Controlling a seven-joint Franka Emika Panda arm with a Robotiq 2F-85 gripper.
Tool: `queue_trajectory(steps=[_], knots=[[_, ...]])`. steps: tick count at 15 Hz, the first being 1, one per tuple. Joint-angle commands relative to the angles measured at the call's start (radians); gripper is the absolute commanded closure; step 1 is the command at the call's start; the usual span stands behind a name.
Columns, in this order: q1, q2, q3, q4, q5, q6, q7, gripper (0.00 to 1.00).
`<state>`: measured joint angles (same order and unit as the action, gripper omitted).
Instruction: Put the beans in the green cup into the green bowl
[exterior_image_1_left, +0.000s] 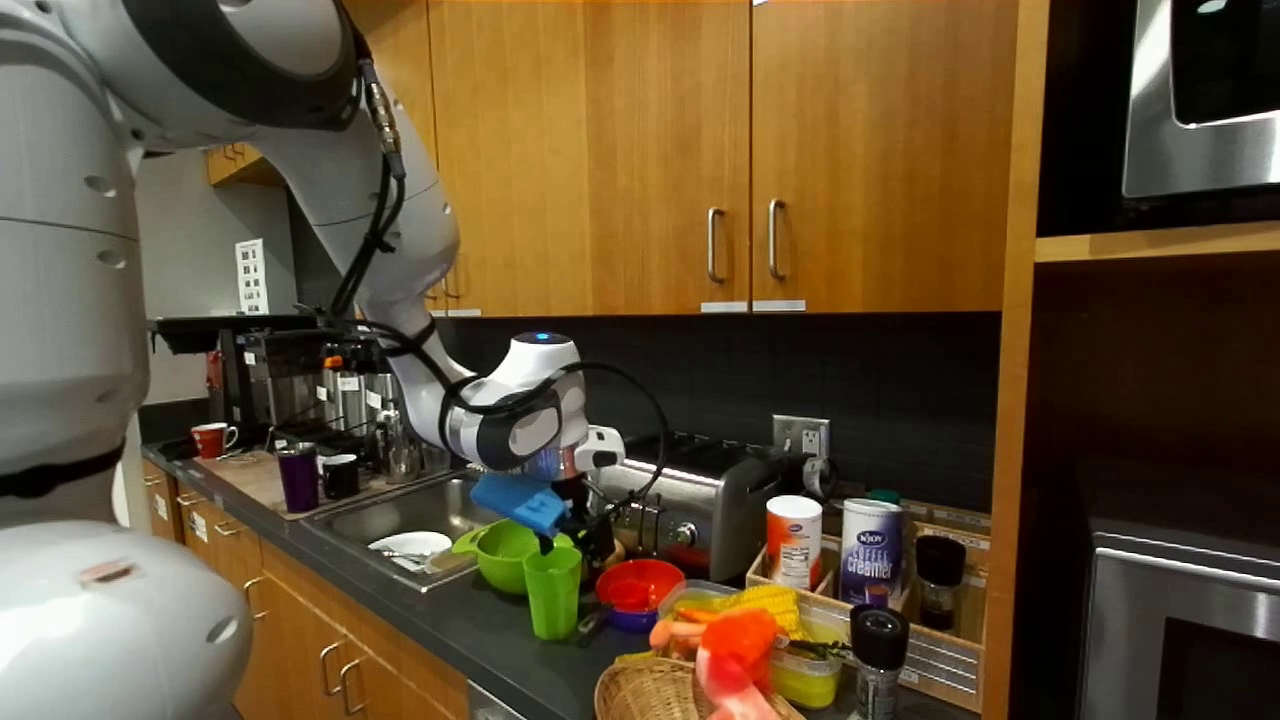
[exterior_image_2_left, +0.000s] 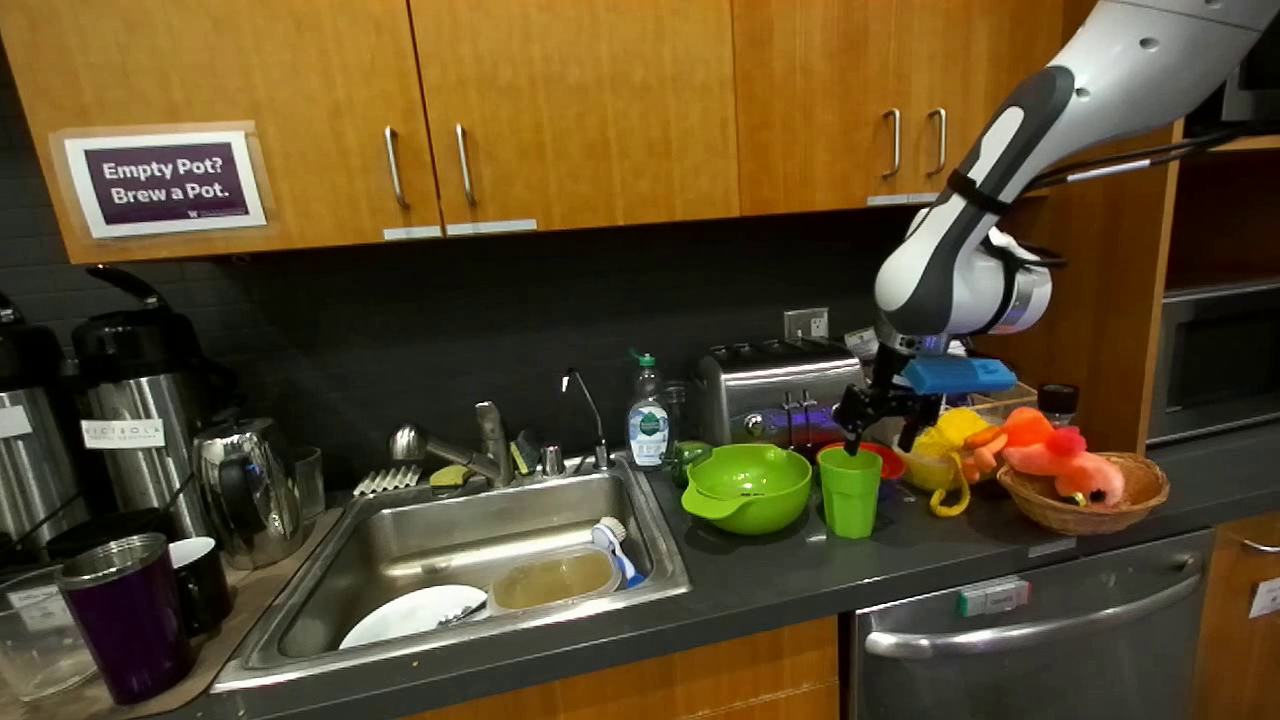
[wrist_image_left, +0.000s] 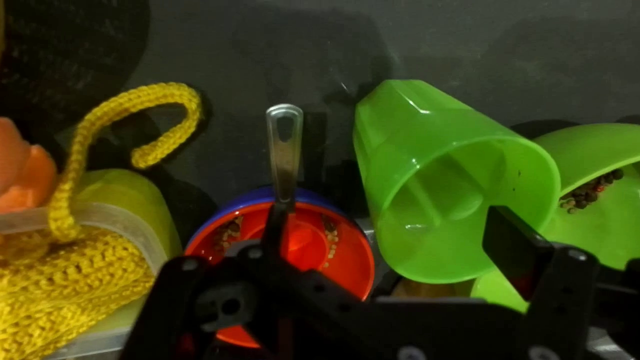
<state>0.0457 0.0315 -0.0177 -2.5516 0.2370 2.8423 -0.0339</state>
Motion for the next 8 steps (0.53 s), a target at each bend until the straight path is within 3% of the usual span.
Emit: queue_trajectory(steps=[1,8], knots=[[-0.024,0.033,0.016,0.018,0.048,0.024,-0.051,0.00],[-0.031,0.063,0.019,0.034,0.099,0.062,-0.103,0.00]])
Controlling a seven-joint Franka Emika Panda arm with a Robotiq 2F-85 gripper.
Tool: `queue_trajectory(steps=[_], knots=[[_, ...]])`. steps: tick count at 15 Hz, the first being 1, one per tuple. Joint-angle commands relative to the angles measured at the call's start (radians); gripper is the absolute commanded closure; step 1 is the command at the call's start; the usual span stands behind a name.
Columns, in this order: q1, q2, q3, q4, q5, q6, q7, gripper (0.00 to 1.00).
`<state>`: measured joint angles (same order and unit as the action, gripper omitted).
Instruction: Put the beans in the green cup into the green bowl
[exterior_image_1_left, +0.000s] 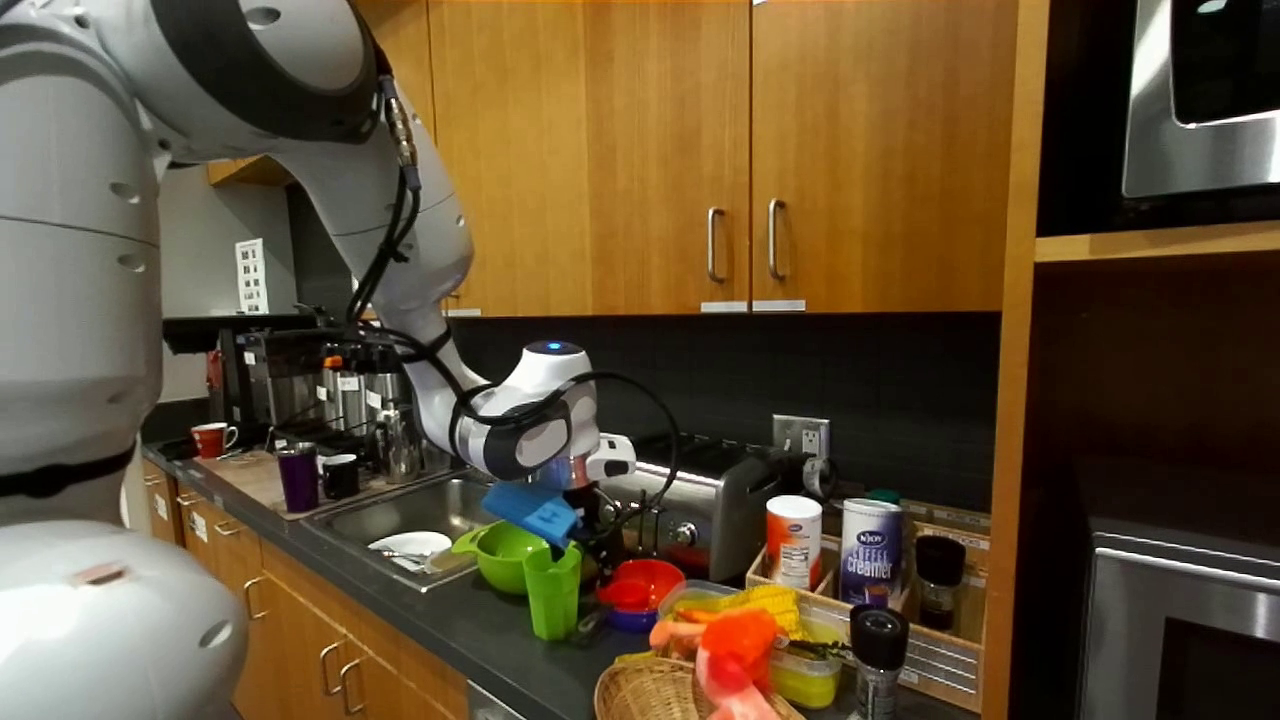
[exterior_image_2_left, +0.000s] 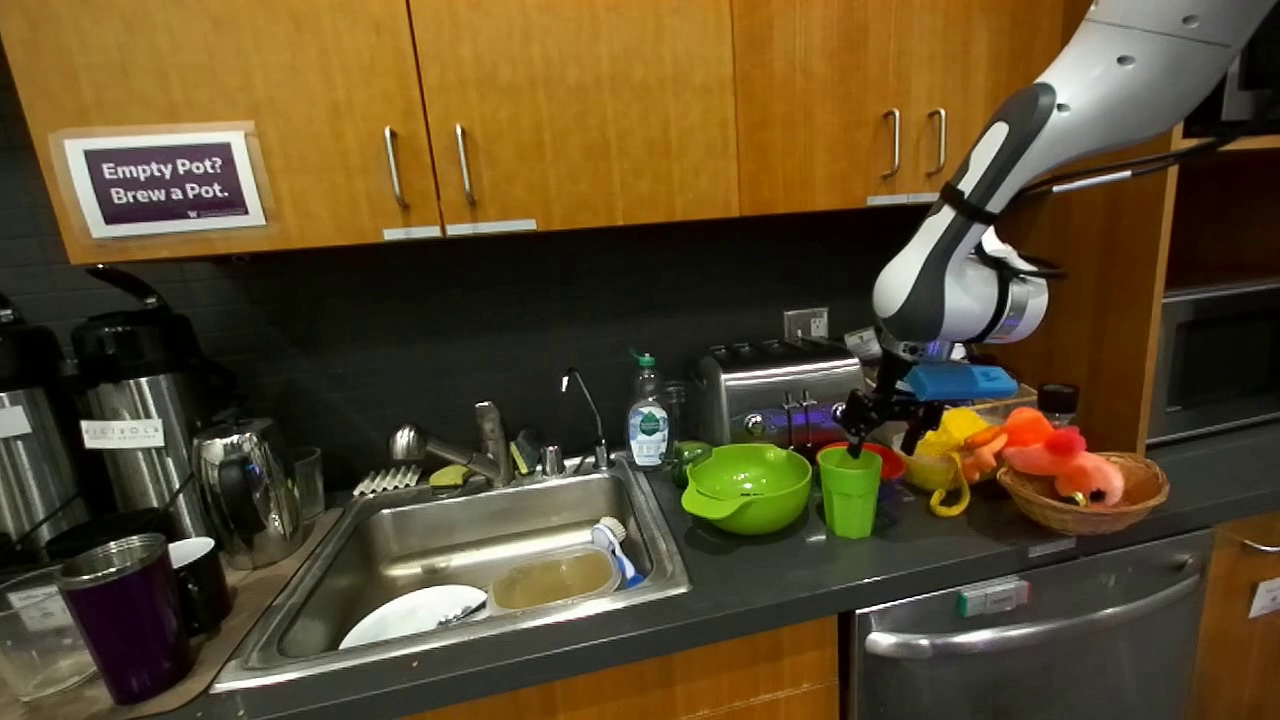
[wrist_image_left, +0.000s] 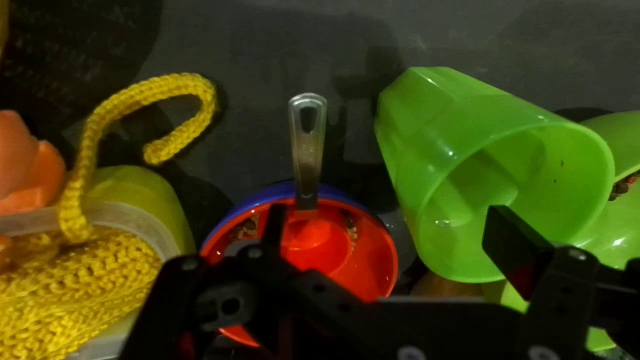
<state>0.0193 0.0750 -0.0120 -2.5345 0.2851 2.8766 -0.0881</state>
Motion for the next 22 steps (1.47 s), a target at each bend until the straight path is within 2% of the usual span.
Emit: queue_trajectory(steps=[1,7,10,13,14,15,16,18,22], knots=[[-0.006,0.021,0.017,0.019,0.063,0.030,-0.058,0.00],[-0.007,0.039,0.032,0.038,0.145,0.014,-0.129,0.02],[-0.007,0.035,0.020,0.037,0.120,-0.014,-0.117,0.05],[-0.004,0.032,0.004,0.039,0.080,-0.040,-0.098,0.02],[-0.003,0.031,0.001,0.041,0.073,-0.046,-0.095,0.03],[-0.027,0.031,0.022,0.044,0.056,-0.049,-0.085,0.26],[-0.030,0.032,0.022,0.046,0.050,-0.051,-0.086,0.27],[-0.036,0.031,0.025,0.052,0.042,-0.059,-0.089,0.40],[-0.046,0.030,0.035,0.056,0.057,-0.062,-0.101,0.73]])
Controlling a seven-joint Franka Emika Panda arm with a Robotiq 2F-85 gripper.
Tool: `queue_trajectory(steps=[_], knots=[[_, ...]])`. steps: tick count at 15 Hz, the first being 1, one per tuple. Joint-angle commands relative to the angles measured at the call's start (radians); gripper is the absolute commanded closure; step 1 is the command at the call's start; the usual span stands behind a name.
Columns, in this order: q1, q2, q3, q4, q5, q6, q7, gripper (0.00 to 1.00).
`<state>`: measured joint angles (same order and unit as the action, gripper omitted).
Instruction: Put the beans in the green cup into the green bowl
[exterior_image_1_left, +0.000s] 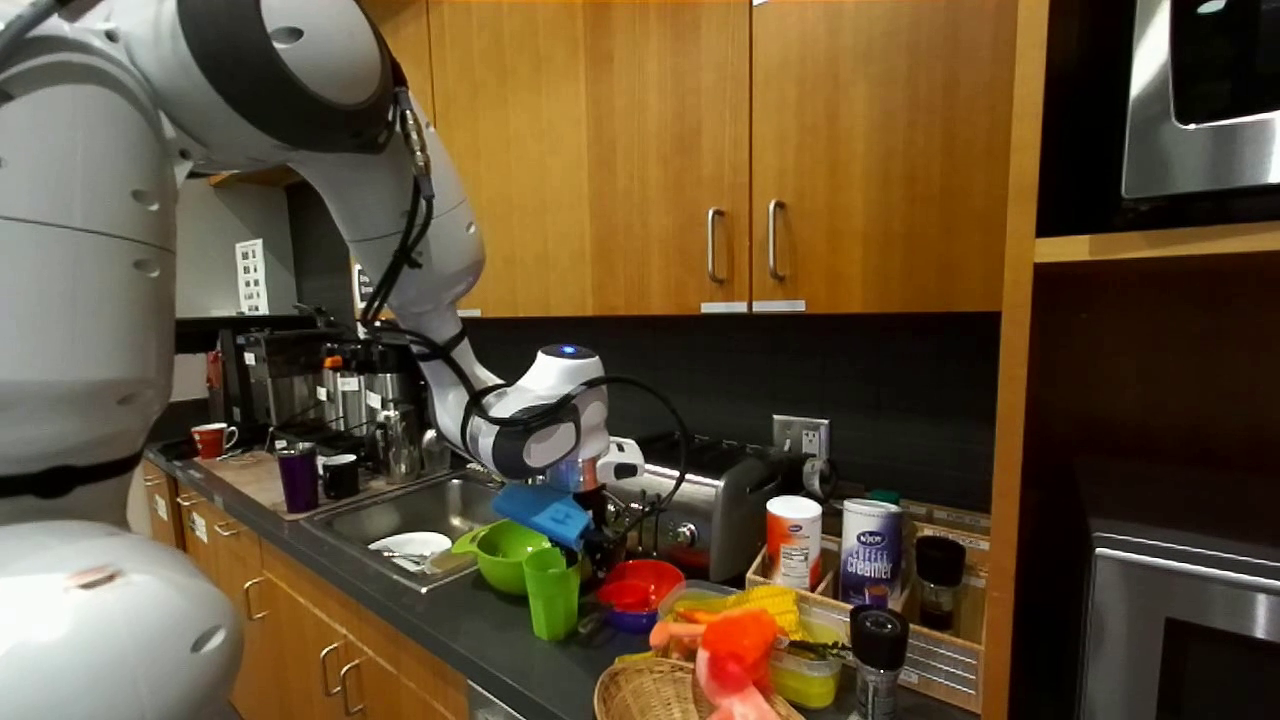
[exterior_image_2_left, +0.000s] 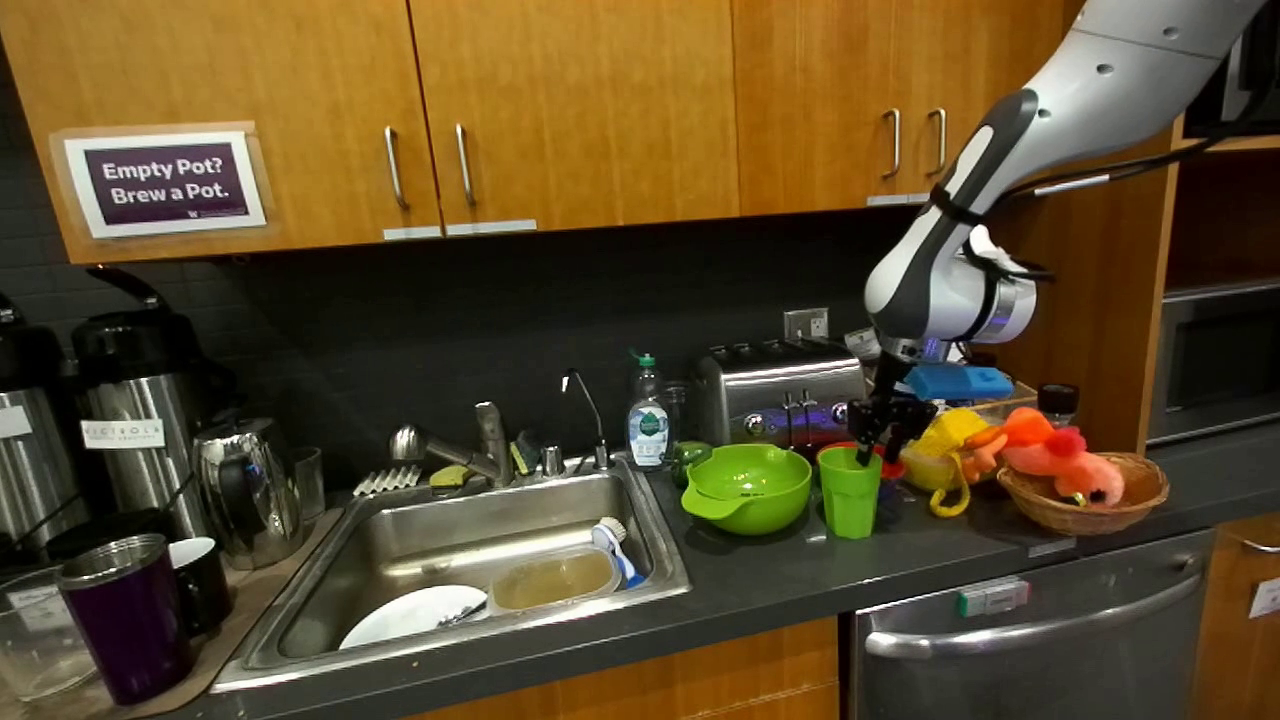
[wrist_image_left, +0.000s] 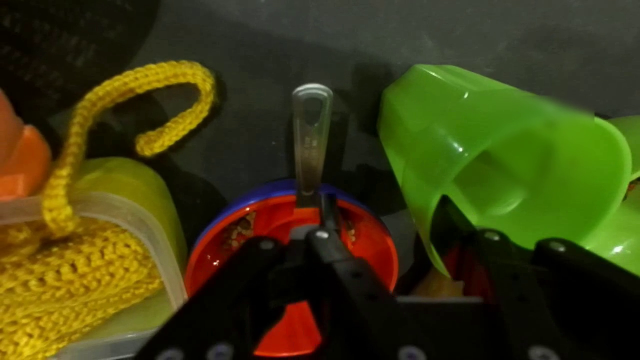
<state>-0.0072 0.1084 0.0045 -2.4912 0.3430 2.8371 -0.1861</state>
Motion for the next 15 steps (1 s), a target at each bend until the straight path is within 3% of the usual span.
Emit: queue_trajectory(steps=[1,4,11,15], knots=[[-0.020,-0.007,0.022,0.012,0.007,-0.022,-0.007,0.80],[-0.024,-0.015,0.028,0.007,0.021,-0.015,-0.010,1.00],[-0.019,-0.012,0.038,0.019,0.093,-0.026,-0.061,0.99],[-0.015,-0.026,0.025,0.036,-0.030,-0.056,0.004,0.99]])
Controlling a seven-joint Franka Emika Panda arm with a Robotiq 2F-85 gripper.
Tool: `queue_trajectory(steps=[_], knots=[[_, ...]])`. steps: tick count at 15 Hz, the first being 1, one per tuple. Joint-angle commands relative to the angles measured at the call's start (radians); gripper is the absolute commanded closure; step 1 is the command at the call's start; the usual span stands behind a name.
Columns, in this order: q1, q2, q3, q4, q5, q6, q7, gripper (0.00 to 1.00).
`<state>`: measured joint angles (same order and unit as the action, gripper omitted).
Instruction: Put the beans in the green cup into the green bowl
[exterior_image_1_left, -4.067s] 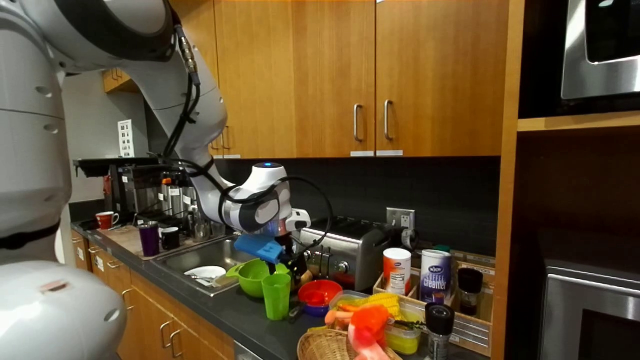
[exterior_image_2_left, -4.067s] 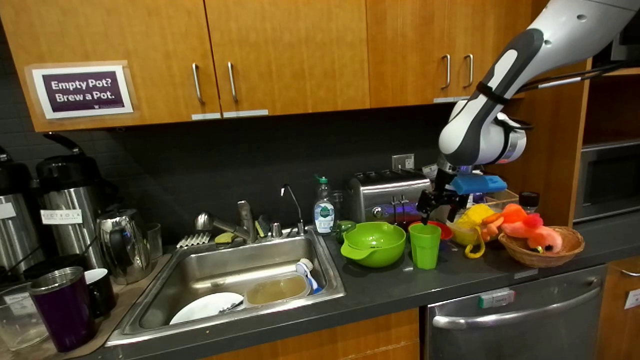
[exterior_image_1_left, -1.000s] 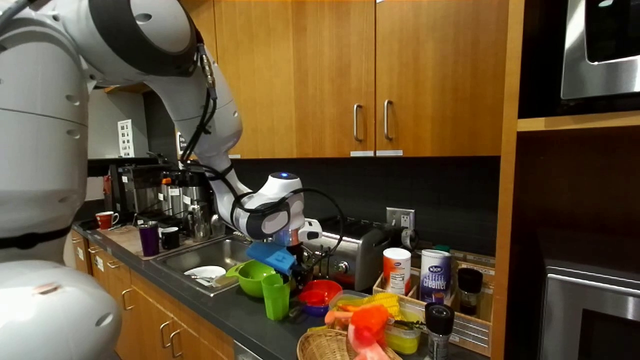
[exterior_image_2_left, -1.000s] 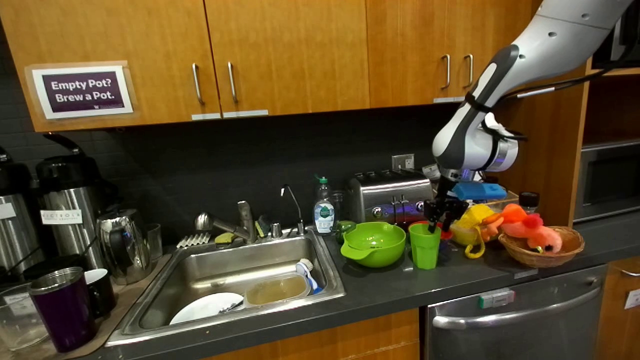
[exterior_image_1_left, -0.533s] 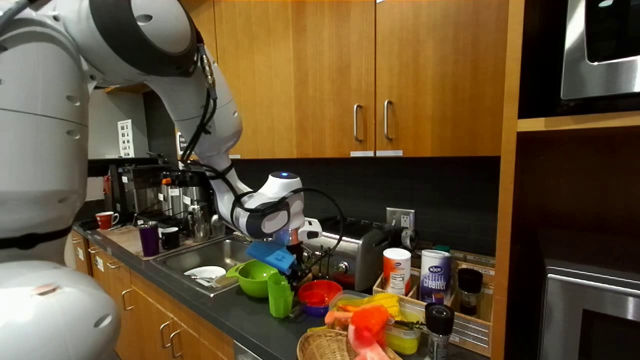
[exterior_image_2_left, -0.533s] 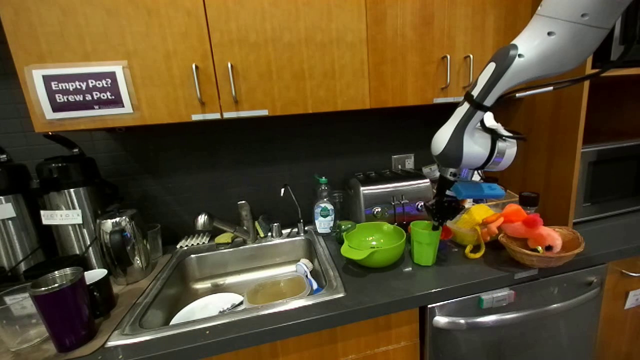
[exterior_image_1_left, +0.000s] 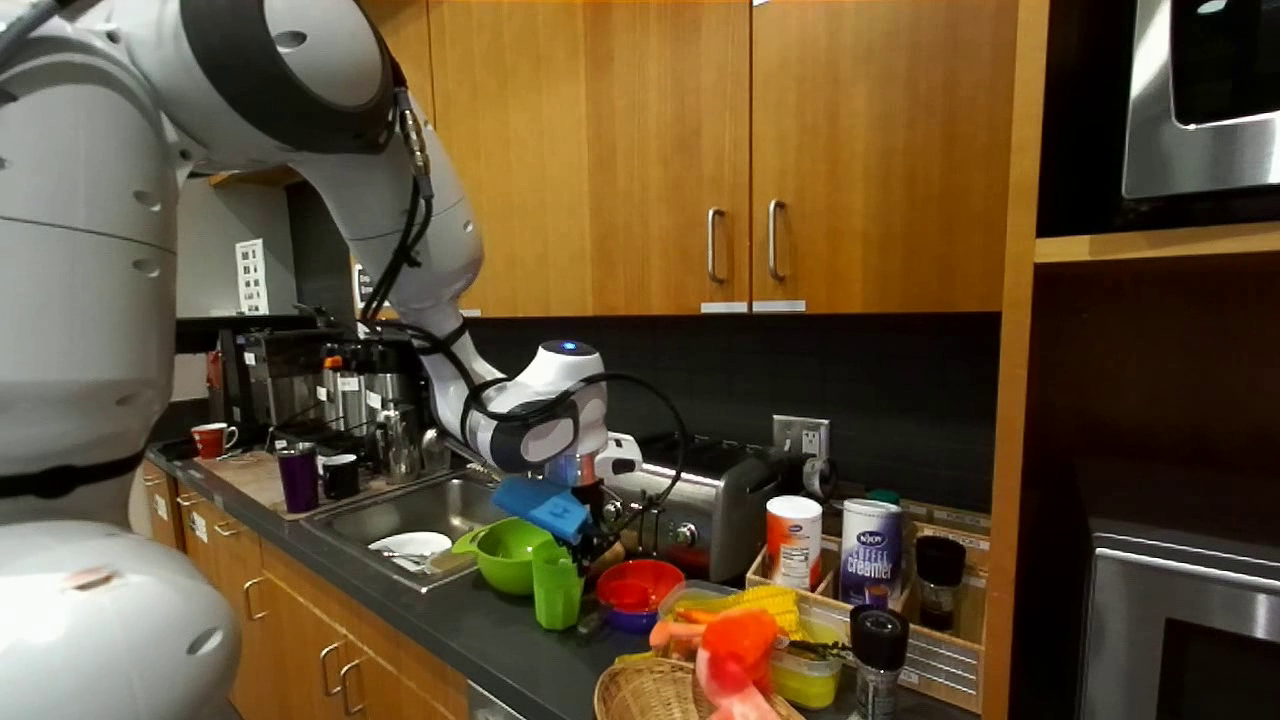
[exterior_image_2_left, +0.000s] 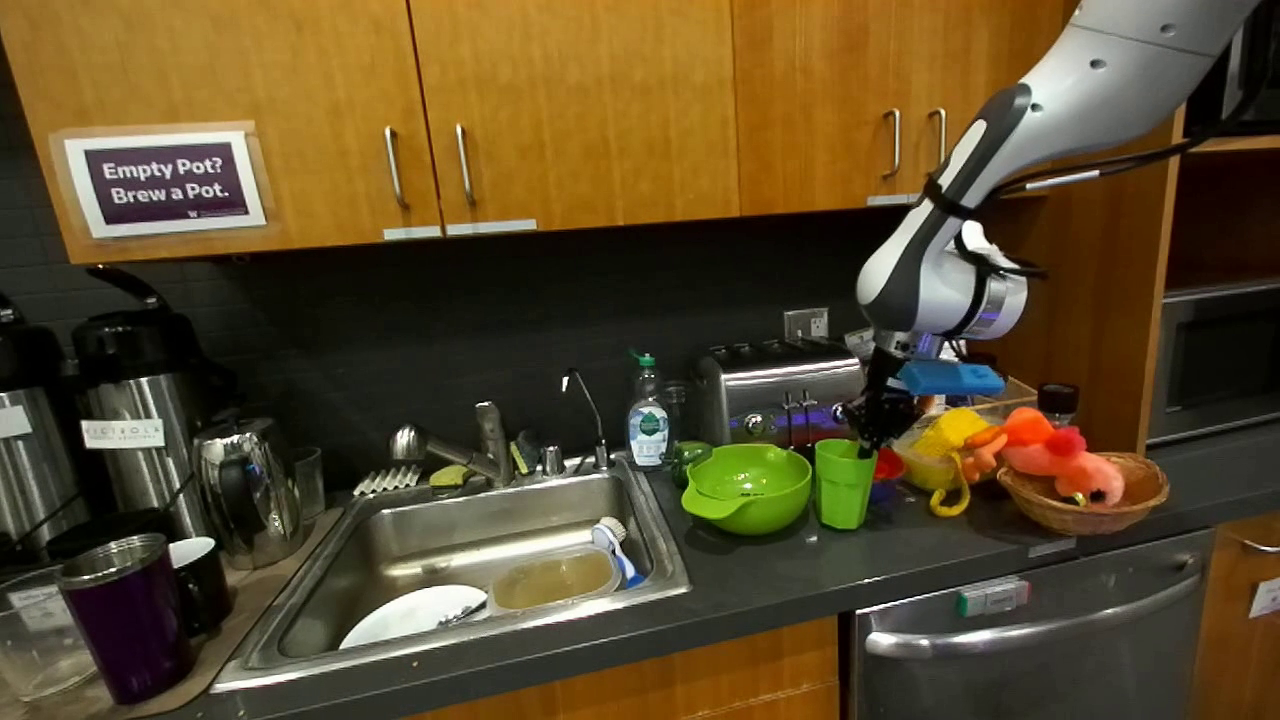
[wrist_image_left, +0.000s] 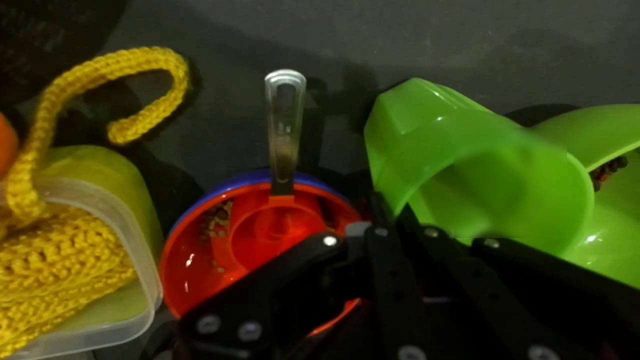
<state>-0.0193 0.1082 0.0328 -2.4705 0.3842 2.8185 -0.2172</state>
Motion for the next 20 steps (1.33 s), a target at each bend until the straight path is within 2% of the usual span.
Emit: queue_trajectory(steps=[1,5,11,20], knots=[[0.000,-0.030,-0.011,0.024,-0.115,-0.045,0.054,0.99],[0.003,-0.050,-0.027,0.066,-0.249,-0.092,0.116,0.99],[0.004,-0.093,-0.034,0.123,-0.343,-0.124,0.149,0.99],[0.022,-0.061,-0.026,0.184,-0.541,-0.024,0.229,0.99]])
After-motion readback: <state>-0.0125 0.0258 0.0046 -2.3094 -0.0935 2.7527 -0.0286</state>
